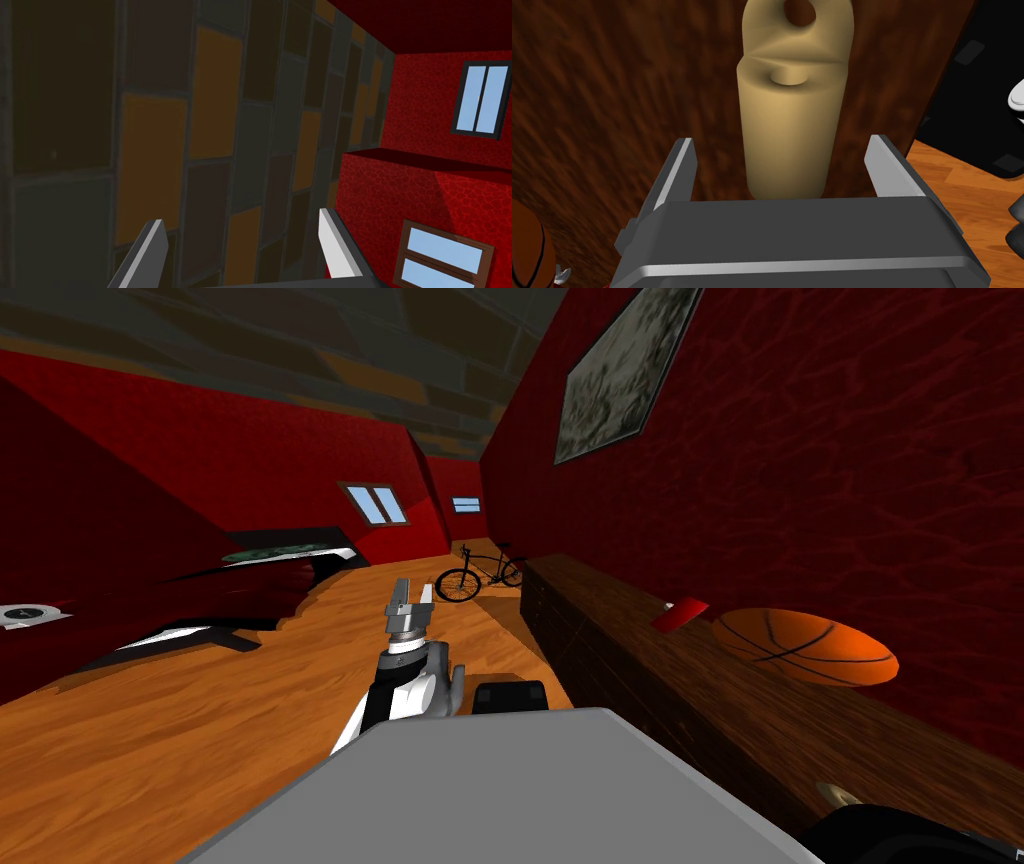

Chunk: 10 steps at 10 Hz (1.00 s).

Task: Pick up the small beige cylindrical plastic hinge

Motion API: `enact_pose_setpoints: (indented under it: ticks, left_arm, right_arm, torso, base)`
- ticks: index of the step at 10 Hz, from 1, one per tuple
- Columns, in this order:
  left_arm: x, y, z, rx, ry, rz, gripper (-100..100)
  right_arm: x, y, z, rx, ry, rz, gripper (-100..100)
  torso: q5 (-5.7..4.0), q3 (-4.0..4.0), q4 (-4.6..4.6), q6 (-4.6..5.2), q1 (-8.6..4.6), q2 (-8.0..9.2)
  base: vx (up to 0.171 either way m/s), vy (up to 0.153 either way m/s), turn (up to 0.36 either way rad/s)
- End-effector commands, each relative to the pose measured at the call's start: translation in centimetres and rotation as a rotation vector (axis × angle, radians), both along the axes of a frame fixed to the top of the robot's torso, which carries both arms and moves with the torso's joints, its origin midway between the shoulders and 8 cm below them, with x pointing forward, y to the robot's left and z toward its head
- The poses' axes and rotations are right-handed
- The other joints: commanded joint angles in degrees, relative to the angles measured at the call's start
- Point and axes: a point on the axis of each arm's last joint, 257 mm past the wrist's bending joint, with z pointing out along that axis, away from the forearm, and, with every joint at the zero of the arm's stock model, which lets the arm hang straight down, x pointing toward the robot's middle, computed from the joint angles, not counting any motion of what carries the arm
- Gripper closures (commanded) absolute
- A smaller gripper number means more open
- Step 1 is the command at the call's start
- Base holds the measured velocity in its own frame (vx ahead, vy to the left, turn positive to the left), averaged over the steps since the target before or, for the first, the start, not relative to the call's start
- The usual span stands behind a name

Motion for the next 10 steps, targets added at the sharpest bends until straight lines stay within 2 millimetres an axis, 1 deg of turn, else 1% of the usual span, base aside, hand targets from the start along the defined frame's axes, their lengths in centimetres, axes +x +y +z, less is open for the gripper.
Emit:
enact_pose_setpoints:
  ticks: [1, 2, 6, 7, 8, 10]
  left_arm:
    - [0.0, 0.0, 0.0, 0.000, 0.000, 0.000, 0]
    - [0.0, 0.0, 0.0, 0.000, 0.000, 0.000, 0]
    - [0.0, 0.0, 0.0, 0.000, 0.000, 0.000, 0]
    - [0.0, 0.0, 0.0, 0.000, 0.000, 0.000, 0]
    - [0.0, 0.0, 0.0, 0.000, 0.000, 0.000, 0]
    - [0.0, 0.0, 0.0, 0.000, 0.000, 0.000, 0]
  right_arm:
    - [0.0, 0.0, 0.0, 0.000, 0.000, 0.000, -100]
    - [0.0, 0.0, 0.0, -0.002, 0.001, 0.003, 100]
    - [0.0, 0.0, -0.1, -0.001, 0.001, 0.003, 100]
    - [0.0, 0.0, 0.0, -0.001, 0.001, 0.003, 0]
    - [0.4, -0.4, 0.4, -0.003, 0.000, -0.007, 100]
    - [1.2, -0.7, 1.1, -0.003, 0.000, -0.021, 100]
  torso:
    - [0.00, 0.00, 0.00, 0.00, 0.00, 0.00]
    - [0.01, 0.05, 0.01, -0.03, 0.04, 0.11]
    - [0.03, 0.18, 0.07, -0.02, 0.07, 0.31]
    - [0.03, 0.18, 0.07, -0.02, 0.07, 0.31]
    - [0.03, 0.18, 0.07, -0.02, 0.08, 0.31]
    - [0.10, 0.32, 0.12, -0.11, 0.24, 0.57]
  base:
    - [0.042, -0.009, -0.014]
    - [0.006, -0.001, 0.003]
    - [0.000, 0.000, 0.000]
    - [0.000, 0.000, 0.000]
    - [-0.055, 0.022, 0.090]
    - [-0.120, 0.040, 0.100]
